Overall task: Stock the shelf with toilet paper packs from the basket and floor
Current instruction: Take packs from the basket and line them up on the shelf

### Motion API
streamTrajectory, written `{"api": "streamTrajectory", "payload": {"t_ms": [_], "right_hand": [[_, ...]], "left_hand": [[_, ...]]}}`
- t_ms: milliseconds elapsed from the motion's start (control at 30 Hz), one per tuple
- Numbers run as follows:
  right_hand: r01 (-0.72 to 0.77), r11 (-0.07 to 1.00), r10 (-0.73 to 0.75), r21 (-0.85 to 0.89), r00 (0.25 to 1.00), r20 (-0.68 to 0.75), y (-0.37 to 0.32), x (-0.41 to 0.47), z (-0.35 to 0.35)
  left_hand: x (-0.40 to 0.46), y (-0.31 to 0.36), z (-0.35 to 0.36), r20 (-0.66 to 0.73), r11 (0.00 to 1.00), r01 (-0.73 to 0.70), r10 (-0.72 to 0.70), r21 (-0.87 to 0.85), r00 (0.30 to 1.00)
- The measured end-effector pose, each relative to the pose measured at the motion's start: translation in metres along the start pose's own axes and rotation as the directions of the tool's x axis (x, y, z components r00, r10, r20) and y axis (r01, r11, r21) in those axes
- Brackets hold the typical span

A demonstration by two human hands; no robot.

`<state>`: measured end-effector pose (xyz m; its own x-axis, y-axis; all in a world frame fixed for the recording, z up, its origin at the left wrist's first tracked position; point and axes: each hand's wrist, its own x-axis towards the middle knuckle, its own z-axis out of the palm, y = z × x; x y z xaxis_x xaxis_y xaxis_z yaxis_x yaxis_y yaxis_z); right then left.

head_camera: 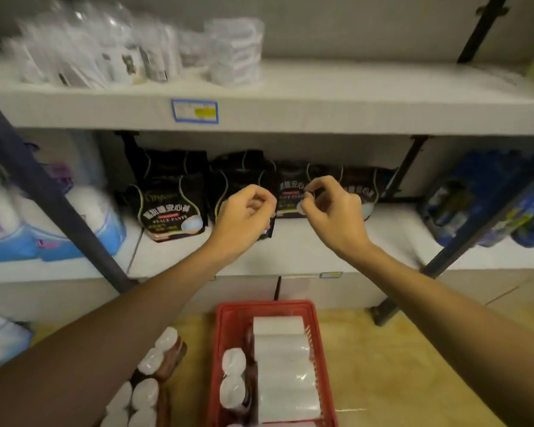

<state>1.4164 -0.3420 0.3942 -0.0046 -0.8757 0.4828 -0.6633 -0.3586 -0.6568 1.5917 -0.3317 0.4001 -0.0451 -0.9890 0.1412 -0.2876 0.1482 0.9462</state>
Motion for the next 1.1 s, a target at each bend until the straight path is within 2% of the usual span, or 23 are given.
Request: {"api": "streamTrajectory", "payload": {"t_ms": [167,300,433,567,667,733,800,933,1033,1100], "right_hand": [[0.047,0.996,-0.043,-0.074,0.998,0.051,0.077,-0.067,0.075],[0.035,0.988,-0.005,-0.152,0.98,0.198,0.136,-0.129,0.137],[-0.039,0.957,0.167,-0.287,0.885,0.435,0.184,-0.18,0.182],[-0.061,0.925,0.271,-0.375,0.799,0.537,0.213,-0.214,0.208],[-0.113,0.918,0.321,-0.381,0.775,0.544,0.227,-0.235,0.221],[-0.139,0.913,0.351,-0.383,0.747,0.565,0.232,-0.246,0.227],[-0.144,0.907,0.37,-0.397,0.723,0.583,0.236,-0.256,0.232],[-0.168,0.904,0.39,-0.394,0.705,0.592,0.244,-0.269,0.239],[-0.192,0.902,0.399,-0.386,0.711,0.579,0.249,-0.277,0.239],[-0.21,0.903,0.402,-0.374,0.717,0.569,0.254,-0.281,0.236]], "left_hand": [[-0.021,-0.118,0.036,0.033,1.0,0.009,-0.01,0.028,0.999],[-0.045,-0.229,0.057,0.062,0.996,0.076,-0.079,0.055,0.995],[-0.07,-0.319,0.064,0.077,0.979,0.181,-0.188,0.093,0.979],[-0.089,-0.382,0.064,0.067,0.931,0.268,-0.292,0.246,0.954],[-0.104,-0.408,0.064,0.096,0.883,0.325,-0.376,0.34,0.922],[-0.112,-0.423,0.062,0.159,0.818,0.337,-0.452,0.467,0.878],[-0.116,-0.43,0.061,0.207,0.741,0.313,-0.517,0.594,0.831],[-0.12,-0.427,0.074,0.244,0.635,0.247,-0.583,0.732,0.775],[-0.118,-0.42,0.09,0.216,0.508,0.177,-0.62,0.843,0.754],[-0.116,-0.418,0.1,0.21,0.484,0.161,-0.624,0.86,0.752]]}}
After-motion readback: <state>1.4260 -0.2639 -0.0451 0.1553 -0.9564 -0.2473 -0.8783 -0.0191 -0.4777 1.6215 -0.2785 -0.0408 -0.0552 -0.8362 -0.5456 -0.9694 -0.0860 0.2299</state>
